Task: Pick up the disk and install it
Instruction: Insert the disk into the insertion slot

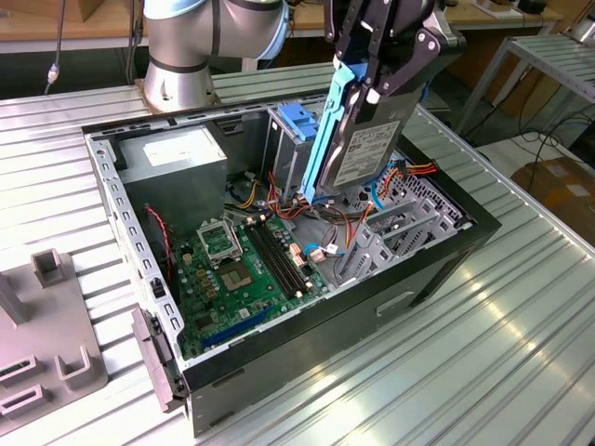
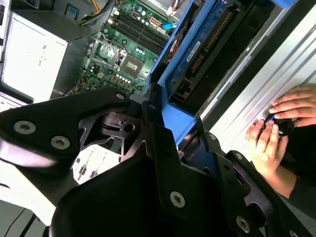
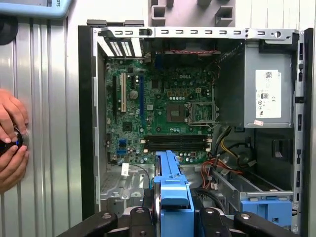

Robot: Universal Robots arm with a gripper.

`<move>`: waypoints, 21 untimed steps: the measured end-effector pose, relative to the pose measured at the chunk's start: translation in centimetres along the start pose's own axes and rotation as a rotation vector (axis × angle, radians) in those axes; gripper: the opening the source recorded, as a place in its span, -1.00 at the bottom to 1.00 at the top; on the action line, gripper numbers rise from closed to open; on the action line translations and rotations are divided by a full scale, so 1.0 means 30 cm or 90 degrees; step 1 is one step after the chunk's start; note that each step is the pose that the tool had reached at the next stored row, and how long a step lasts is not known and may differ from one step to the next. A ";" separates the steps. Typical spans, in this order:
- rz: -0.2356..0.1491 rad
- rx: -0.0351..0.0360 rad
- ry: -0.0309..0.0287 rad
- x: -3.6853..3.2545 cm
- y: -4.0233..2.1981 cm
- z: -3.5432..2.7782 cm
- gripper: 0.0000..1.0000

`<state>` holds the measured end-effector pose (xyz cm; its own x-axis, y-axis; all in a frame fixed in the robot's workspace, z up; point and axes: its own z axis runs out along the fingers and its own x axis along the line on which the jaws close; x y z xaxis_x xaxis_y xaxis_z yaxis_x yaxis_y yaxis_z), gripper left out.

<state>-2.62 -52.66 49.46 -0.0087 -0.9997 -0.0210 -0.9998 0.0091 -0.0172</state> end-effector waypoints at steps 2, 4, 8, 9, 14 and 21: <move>0.001 -0.0036 0.0000 0.003 -0.010 0.002 -0.26; 0.001 -0.0036 0.0001 0.003 -0.025 0.003 -0.26; 0.005 -0.0035 0.0000 0.005 -0.042 0.005 -0.26; 0.006 -0.0035 -0.0001 0.007 -0.045 0.006 -0.26; 0.011 -0.0034 0.0001 0.015 -0.055 0.012 -0.26; 0.023 -0.0032 0.0013 0.024 -0.063 0.020 -0.26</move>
<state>-0.73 -53.40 48.88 -0.0441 -0.9988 -0.0195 -0.9990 0.0443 -0.0116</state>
